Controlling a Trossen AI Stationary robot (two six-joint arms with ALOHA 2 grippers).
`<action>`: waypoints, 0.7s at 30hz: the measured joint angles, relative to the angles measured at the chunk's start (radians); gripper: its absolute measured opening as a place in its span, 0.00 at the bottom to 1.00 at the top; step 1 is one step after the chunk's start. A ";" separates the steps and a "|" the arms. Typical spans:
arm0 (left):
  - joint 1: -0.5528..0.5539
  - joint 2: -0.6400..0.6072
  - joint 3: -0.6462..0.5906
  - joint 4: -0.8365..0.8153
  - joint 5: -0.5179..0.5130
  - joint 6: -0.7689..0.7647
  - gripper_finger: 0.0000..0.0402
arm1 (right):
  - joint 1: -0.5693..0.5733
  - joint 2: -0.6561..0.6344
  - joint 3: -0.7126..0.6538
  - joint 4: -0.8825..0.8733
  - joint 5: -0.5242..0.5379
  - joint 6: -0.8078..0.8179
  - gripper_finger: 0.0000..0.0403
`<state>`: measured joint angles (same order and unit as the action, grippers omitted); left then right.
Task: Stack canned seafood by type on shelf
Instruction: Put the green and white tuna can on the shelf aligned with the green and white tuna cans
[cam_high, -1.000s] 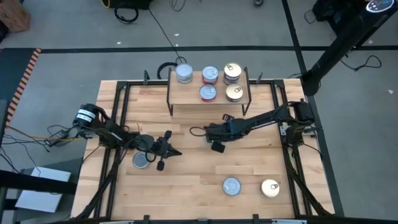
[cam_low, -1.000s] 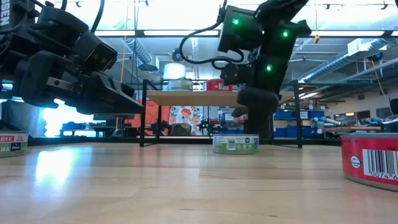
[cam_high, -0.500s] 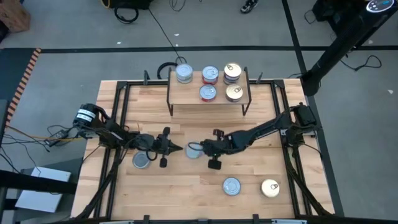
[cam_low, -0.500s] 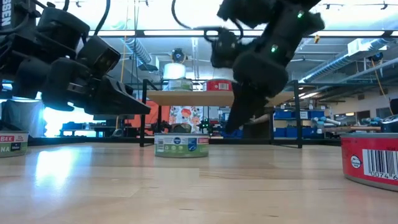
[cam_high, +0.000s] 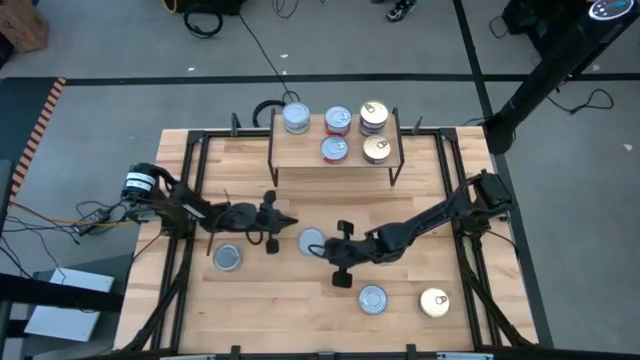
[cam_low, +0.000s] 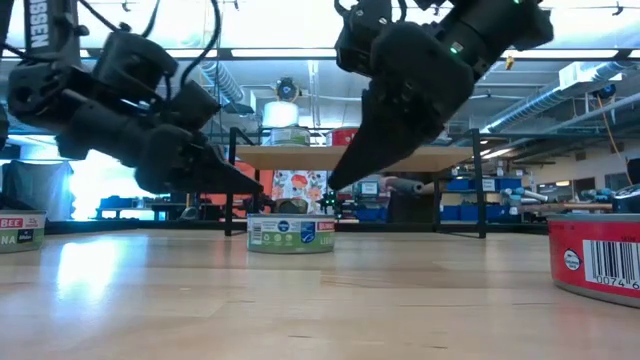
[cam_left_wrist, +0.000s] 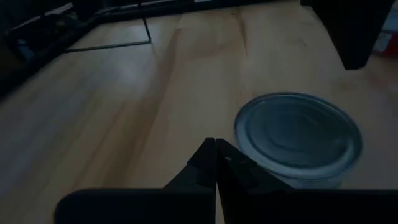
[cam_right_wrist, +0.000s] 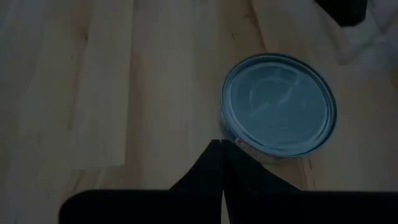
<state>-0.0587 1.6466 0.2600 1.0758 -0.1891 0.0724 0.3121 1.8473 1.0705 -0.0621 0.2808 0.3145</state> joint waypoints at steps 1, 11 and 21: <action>0.004 0.011 0.018 -0.010 0.000 0.012 0.01 | 0.006 0.000 -0.010 0.012 0.010 0.000 0.02; 0.013 0.159 0.114 -0.004 0.038 0.058 0.01 | 0.021 0.001 -0.085 0.129 0.012 0.007 0.02; 0.014 0.168 0.113 0.017 0.021 0.058 0.01 | 0.021 0.124 -0.035 0.174 0.039 -0.028 0.02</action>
<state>-0.0448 1.8145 0.3733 1.0926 -0.1679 0.1303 0.3336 1.9717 1.0355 0.1122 0.3197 0.2863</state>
